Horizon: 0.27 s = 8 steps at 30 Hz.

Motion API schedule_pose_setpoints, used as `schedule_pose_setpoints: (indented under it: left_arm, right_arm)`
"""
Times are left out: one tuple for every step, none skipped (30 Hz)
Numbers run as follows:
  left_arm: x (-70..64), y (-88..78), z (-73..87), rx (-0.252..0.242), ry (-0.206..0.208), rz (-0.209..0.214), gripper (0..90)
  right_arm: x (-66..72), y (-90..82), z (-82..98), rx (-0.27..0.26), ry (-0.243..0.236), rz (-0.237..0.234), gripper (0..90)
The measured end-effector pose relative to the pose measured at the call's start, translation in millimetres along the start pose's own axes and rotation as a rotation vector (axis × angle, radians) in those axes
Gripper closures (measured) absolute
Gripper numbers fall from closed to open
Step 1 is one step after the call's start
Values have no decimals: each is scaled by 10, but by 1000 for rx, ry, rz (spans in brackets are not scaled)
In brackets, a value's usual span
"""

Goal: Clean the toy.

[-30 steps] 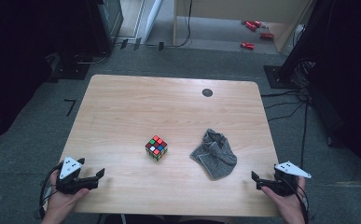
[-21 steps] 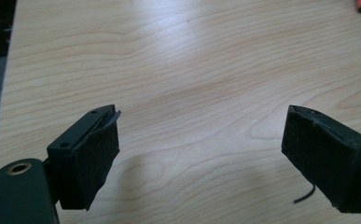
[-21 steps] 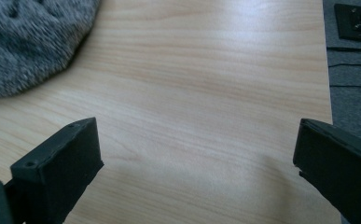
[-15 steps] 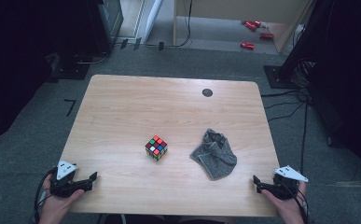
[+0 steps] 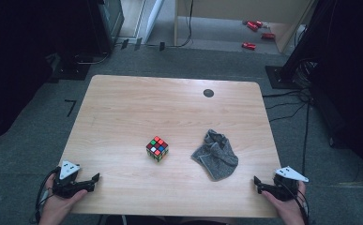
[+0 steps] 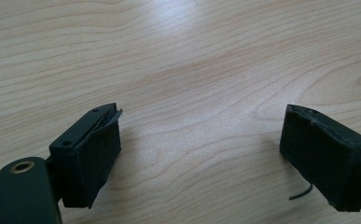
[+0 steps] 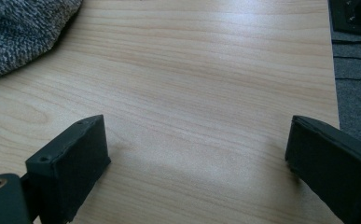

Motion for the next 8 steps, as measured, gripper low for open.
schedule_pose_setpoints:
  left_arm:
    - [0,0,0,0,0,0,129]
    - [1,0,0,-1,-1,1,129]
    - [1,0,0,-2,-2,2,129]
    - [2,-1,-1,-3,-3,3,129]
    - [4,-1,0,-3,-5,4,130]
    - [4,-2,0,-4,-7,6,130]
    - [6,-3,0,-4,-8,7,130]
    - [6,-3,0,-4,-8,7,130]
  right_arm:
    - [0,0,0,0,0,0,54]
    - [0,0,0,0,0,0,54]
    - [0,0,0,0,0,0,55]
    - [0,0,0,0,0,0,54]
    - [0,0,0,0,0,0,54]
    - [0,0,0,0,0,0,54]
    - [0,0,0,0,0,0,54]
    - [0,0,0,0,0,0,55]
Point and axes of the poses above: each handheld gripper's, and its own axes: y roughly forward along the jaws, z roughly out of its underside, x roughly to its left, the point moved 5 cm from there along y, roughly forward along the jaws, and after that the axes turned 2 degrees about y, right-handed, at the moved point
